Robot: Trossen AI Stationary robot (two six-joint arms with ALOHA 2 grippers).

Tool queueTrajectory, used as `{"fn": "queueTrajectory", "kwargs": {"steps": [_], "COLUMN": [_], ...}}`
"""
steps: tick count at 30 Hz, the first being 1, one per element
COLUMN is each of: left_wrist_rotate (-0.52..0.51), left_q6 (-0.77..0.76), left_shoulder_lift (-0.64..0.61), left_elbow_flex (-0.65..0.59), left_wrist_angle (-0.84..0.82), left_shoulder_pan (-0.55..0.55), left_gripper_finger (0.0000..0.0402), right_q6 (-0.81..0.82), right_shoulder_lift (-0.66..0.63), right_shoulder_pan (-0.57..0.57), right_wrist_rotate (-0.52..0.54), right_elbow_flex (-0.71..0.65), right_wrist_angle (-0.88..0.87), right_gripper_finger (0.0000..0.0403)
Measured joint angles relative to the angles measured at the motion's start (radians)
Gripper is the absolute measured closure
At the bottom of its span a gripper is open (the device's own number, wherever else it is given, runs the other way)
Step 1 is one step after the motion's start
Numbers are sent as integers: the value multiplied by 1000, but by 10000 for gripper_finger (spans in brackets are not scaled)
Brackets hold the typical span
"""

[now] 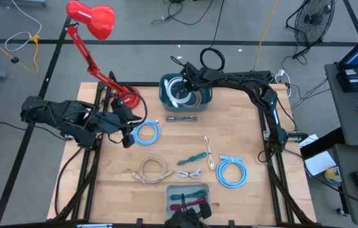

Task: Pick & Place USB Port
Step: Put the white hdmi cable into the green bin

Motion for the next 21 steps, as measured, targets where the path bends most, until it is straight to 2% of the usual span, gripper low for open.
{"fn": "queueTrajectory", "kwargs": {"steps": [11, 21], "left_wrist_rotate": [0, -1], "left_q6": [-9, -23], "left_shoulder_lift": [0, 0], "left_elbow_flex": [0, 0], "left_wrist_angle": [0, 0], "left_shoulder_pan": [0, 0], "left_gripper_finger": [326, 326], "right_q6": [40, 70], "right_shoulder_lift": [0, 0], "right_shoulder_pan": [36, 43], "right_wrist_rotate": [-27, -25], "right_elbow_flex": [-115, -119], "right_wrist_angle": [47, 47], "right_gripper_finger": [366, 287]}}
